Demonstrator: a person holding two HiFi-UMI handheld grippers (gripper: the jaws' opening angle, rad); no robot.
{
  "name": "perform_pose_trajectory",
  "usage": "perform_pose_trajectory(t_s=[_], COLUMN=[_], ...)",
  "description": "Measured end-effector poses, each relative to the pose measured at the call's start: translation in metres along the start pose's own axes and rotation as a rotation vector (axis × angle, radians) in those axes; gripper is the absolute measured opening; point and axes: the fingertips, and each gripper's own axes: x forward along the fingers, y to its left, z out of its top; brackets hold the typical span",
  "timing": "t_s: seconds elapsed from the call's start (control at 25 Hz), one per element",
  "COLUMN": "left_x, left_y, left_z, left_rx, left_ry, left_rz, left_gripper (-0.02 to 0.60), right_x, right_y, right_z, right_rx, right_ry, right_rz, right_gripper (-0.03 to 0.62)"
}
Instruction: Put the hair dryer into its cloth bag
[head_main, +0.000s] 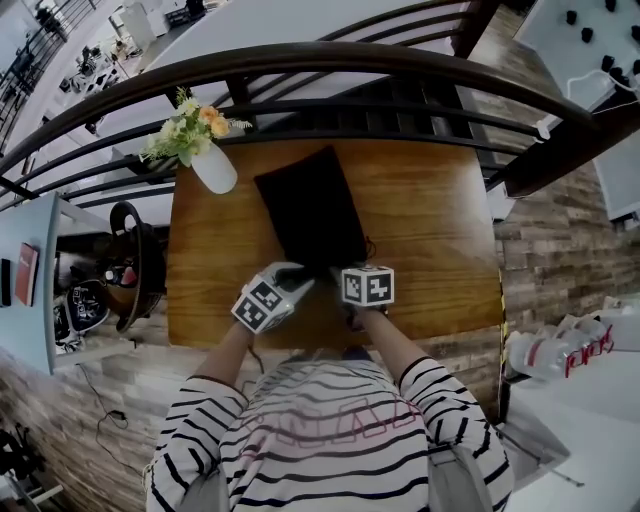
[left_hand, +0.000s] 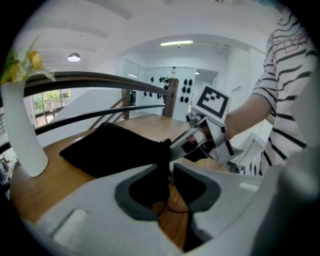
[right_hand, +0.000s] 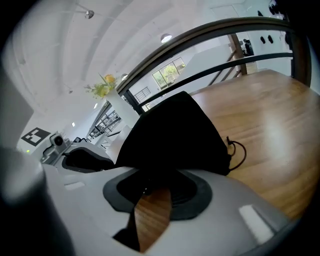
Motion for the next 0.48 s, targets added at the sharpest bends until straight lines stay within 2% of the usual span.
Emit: perform_pose_trajectory(t_s=[0.12,0.32,0.48], left_x=[-0.004,-0.014,-0.027], left_y=[-0.002,-0.002,0.002], left_z=[0.0,0.005,0.015], left_rx=[-0.032,-0.08,-0.089], left_ry=[-0.014,-0.066,-0.115], left_rz=[0.025,0.098,0.162], left_gripper=[0.124,0.126,0.126], right_x=[-0.01,-0.033,-0.053], right_y=[0.003,0.007,0.012], right_z=[-0.002,0.0,0.004], right_rx=[0.01,-0.003,-0.018], right_ry=[-0.021,-0.066,-0.107], right_rz=[0.019,0.022,0.024], right_gripper=[0.115,0.107,0.091])
